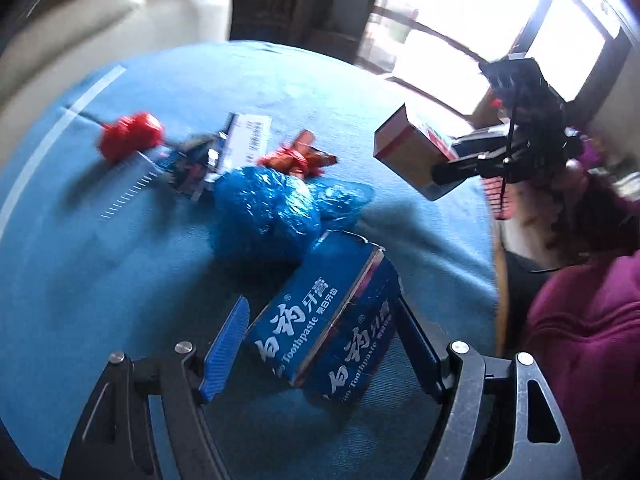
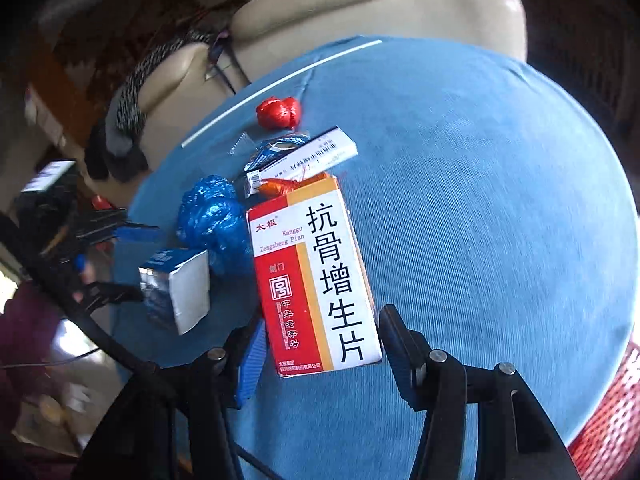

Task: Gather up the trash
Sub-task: 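Grasp the red-and-white medicine box with the right tool while the left tool grasps the blue toothpaste box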

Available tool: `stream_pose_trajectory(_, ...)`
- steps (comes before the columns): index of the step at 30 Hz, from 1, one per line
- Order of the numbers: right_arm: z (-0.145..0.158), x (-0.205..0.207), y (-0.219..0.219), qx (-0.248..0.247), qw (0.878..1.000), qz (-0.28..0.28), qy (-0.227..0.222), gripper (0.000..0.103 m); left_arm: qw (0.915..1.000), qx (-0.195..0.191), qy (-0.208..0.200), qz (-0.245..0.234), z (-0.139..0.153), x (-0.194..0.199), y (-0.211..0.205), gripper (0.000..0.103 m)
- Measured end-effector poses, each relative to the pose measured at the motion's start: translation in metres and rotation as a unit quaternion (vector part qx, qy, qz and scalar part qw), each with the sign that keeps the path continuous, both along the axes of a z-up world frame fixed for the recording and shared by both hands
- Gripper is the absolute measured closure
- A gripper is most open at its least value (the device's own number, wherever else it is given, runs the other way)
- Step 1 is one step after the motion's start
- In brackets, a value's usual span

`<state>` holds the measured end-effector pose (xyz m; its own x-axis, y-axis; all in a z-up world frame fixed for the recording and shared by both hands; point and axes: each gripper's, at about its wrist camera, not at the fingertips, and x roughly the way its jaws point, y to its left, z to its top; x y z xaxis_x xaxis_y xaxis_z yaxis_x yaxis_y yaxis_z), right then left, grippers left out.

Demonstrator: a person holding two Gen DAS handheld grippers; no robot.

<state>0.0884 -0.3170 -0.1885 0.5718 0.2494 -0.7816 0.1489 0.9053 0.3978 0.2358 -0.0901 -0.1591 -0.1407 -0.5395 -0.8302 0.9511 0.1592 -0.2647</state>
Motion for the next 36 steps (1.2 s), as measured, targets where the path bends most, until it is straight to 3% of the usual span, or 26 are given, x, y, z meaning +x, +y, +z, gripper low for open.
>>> stream_pose_trajectory(5, -0.004, -0.013, 0.007, 0.032, 0.999, -0.006, 0.009, 0.046, 0.9972, 0.015, 0.069, -0.024, -0.02, 0.023, -0.007, 0.027)
stream_pose_trajectory(9, -0.007, -0.017, 0.011, 0.044, 0.999, -0.006, 0.01, 0.046, 0.9942, 0.023, 0.105, -0.004, -0.032, 0.032, -0.009, 0.027)
stream_pose_trajectory(15, -0.007, -0.018, 0.015, 0.05, 0.999, 0.0, 0.001, 0.046, 0.9955, -0.002, 0.091, 0.028, -0.02, 0.008, -0.002, 0.028)
stream_pose_trajectory(16, -0.007, -0.018, 0.014, 0.051, 0.999, 0.0, -0.001, 0.046, 0.9955, 0.0, 0.087, 0.036, -0.02, 0.003, -0.001, 0.03)
stream_pose_trajectory(18, -0.007, -0.022, 0.014, 0.05, 0.999, -0.001, -0.005, 0.046, 0.9954, 0.009, 0.077, 0.056, -0.02, -0.011, 0.002, 0.042)
stream_pose_trajectory(20, -0.006, -0.025, 0.013, 0.048, 0.999, 0.0, -0.009, 0.046, 0.9946, 0.012, 0.066, 0.079, -0.019, -0.026, 0.005, 0.044)
stream_pose_trajectory(26, -0.008, -0.037, 0.017, 0.027, 1.0, 0.006, -0.008, 0.046, 0.9955, 0.004, 0.004, 0.094, -0.011, -0.074, 0.008, 0.044)
stream_pose_trajectory(32, -0.013, -0.041, 0.018, -0.002, 1.0, 0.0, 0.008, 0.044, 0.984, -0.03, 0.03, 0.173, -0.012, -0.072, 0.012, 0.044)
stream_pose_trajectory(36, -0.016, -0.044, 0.018, 0.001, 1.0, -0.009, 0.009, 0.042, 0.9774, -0.04, 0.027, 0.206, -0.012, -0.077, 0.017, 0.045)
